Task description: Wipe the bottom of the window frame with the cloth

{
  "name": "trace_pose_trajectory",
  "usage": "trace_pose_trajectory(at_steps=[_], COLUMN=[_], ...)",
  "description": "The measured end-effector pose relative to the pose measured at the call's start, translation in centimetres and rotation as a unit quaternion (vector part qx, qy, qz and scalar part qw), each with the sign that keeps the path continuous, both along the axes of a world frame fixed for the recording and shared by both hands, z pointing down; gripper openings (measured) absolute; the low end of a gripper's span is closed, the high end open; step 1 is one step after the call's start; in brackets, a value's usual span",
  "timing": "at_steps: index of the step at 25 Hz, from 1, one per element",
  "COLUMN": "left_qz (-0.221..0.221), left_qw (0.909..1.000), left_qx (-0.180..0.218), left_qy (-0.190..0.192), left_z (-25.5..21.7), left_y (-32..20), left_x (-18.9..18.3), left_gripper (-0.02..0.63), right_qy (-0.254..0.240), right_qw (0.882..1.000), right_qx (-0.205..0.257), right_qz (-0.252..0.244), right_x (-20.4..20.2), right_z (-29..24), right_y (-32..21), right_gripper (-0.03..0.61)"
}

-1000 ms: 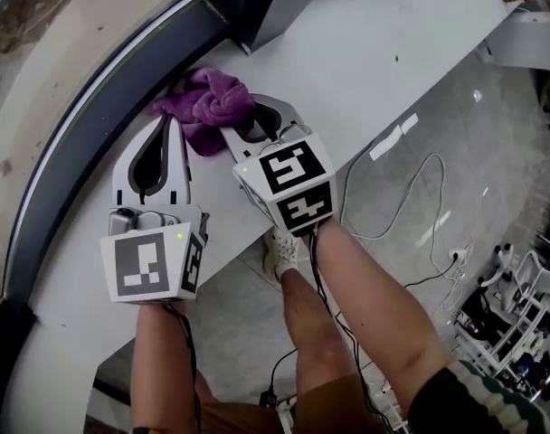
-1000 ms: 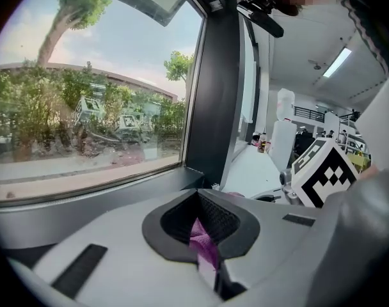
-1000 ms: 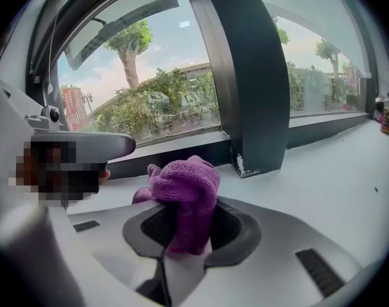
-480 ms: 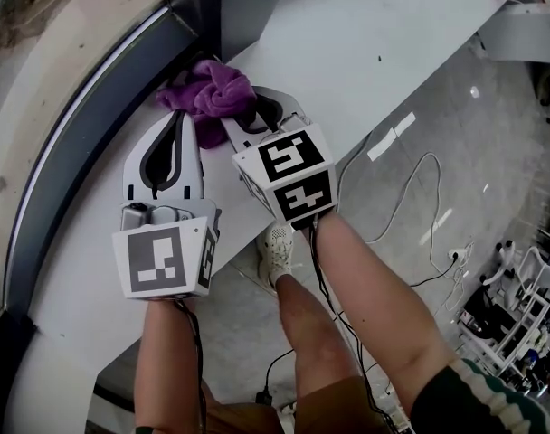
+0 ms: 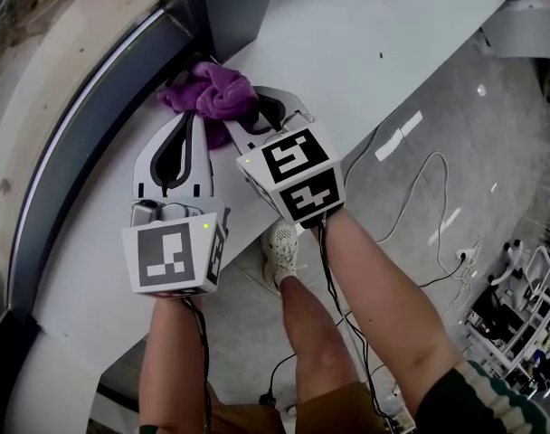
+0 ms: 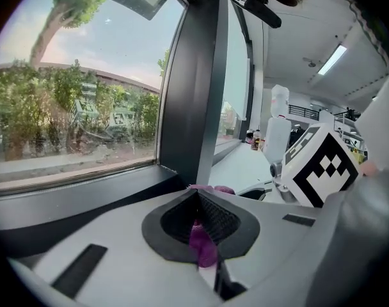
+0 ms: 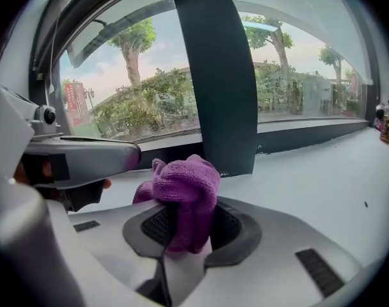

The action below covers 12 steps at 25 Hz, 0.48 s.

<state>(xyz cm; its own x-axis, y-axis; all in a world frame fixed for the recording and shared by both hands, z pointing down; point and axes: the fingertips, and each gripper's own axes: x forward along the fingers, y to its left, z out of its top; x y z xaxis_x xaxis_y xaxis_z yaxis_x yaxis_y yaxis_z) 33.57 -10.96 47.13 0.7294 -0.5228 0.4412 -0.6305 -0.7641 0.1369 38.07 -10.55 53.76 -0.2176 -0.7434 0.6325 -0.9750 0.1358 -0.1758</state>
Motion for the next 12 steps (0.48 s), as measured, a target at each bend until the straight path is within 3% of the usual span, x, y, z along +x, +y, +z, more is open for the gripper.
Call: trace_pose_trajectory(at_steps=[6, 12], left_qz=[0.007, 0.03], left_qw=[0.9999, 0.9994], left_qx=[-0.002, 0.002], left_qy=[-0.011, -0.016], left_z=[-0.1, -0.5], left_y=[1.0, 3.5], left_x=[-0.3, 1.7], left_gripper=[0.009, 0.009], right_qy=[0.007, 0.016], right_qw=[1.0, 0.999], right_qx=[-0.019, -0.034], right_qz=[-0.014, -0.015], right_x=[-0.5, 1.0], right_z=[-0.2, -0.2], right_y=[1.2, 4.1], right_gripper=[0.118, 0.118])
